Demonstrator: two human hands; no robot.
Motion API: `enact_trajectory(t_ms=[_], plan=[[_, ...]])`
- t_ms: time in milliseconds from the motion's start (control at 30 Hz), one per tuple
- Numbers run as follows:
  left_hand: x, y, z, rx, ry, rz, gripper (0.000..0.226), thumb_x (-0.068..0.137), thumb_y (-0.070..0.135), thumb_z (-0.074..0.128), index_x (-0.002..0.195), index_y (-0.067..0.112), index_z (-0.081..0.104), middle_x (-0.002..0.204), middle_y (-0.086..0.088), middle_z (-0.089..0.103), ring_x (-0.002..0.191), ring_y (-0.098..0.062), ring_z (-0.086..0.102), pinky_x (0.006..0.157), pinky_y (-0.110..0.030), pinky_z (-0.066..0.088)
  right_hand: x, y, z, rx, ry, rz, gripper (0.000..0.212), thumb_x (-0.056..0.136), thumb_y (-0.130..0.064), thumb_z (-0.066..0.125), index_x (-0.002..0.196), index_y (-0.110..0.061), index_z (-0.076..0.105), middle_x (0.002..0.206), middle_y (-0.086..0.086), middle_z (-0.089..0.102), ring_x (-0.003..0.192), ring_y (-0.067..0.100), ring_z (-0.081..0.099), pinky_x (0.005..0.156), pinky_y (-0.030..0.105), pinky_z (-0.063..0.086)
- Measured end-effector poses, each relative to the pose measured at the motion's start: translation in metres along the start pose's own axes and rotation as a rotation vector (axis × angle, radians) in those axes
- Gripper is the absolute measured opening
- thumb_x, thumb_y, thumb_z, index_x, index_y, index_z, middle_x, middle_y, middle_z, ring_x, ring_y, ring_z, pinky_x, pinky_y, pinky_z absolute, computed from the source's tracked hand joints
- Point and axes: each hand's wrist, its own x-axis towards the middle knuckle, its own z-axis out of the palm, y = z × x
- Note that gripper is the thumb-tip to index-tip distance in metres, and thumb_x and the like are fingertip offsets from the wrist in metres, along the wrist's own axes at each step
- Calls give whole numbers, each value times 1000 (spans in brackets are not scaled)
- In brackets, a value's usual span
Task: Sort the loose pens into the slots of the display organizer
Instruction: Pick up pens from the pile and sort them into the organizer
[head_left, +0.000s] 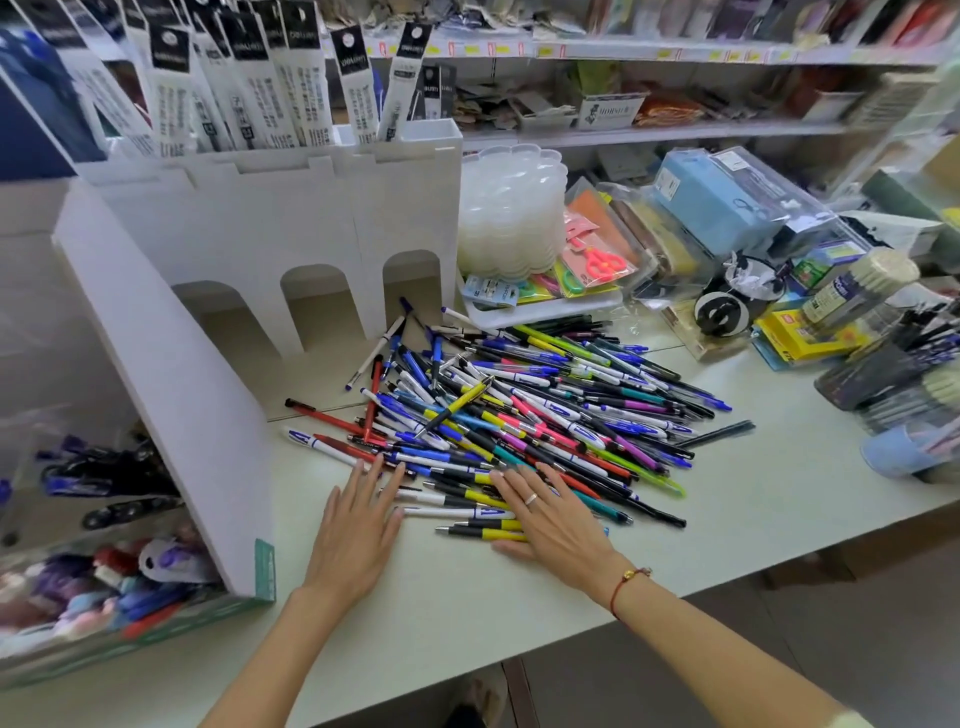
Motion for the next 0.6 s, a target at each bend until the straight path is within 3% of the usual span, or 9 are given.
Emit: enact_trajectory(t_ms=[67, 133, 200, 267, 400, 533, 600], plan=[[2, 4, -1, 0, 6, -20, 59, 93, 58, 8, 147, 38, -6, 159, 5, -8, 142, -11, -20, 116, -36, -4, 5, -4, -4, -39, 8, 17, 75, 91, -62, 28, 132, -5, 55, 119, 11, 64, 108, 25, 62, 95, 38, 49], [4, 9, -2, -14, 4, -47, 57, 102, 43, 28, 149, 37, -3, 161, 3, -5, 144, -11, -16, 118, -38, -2, 12, -9, -13, -49, -23, 49, 68, 89, -58, 46, 126, -2, 58, 108, 11, 64, 94, 24, 62, 79, 35, 53], [6, 13, -6, -38, 9, -68, 58, 102, 35, 36, 152, 35, 7, 162, 3, 0, 148, -14, -9, 118, -39, 2, 20, -13, -22, -25, -102, 56, 59, 89, -45, 54, 128, -2, 50, 112, 12, 60, 97, 25, 58, 78, 33, 49], [7, 14, -12, -82, 29, -79, 55, 101, 33, 41, 151, 33, 19, 161, 3, 8, 149, -15, 0, 118, -39, 7, 28, -17, -32, 18, -156, 41, 49, 93, -32, 50, 131, -2, 40, 120, 14, 53, 105, 28, 53, 77, 34, 45], [10, 14, -25, -112, 54, -101, 54, 98, 27, 47, 149, 30, 28, 157, 2, 23, 145, -17, 19, 115, -34, 18, 33, -19, -53, 48, -200, 67, 34, 98, -9, 43, 130, -3, 35, 121, 14, 47, 104, 28, 51, 54, 29, 31], [10, 19, -34, -197, 51, -145, 62, 97, 26, 51, 152, 27, 21, 157, 2, 26, 142, -18, 26, 113, -33, 24, 27, -8, -55, 16, -211, 51, 39, 84, 11, 55, 118, -4, 44, 101, 10, 53, 81, 25, 57, 42, 27, 12], [10, 25, -36, -284, 51, -183, 65, 96, 25, 53, 152, 24, 20, 157, 1, 26, 141, -19, 28, 112, -34, 26, 25, -4, -57, 39, -206, 66, 38, 84, 11, 55, 116, -6, 44, 89, 7, 50, 70, 25, 53, 41, 28, 13]])
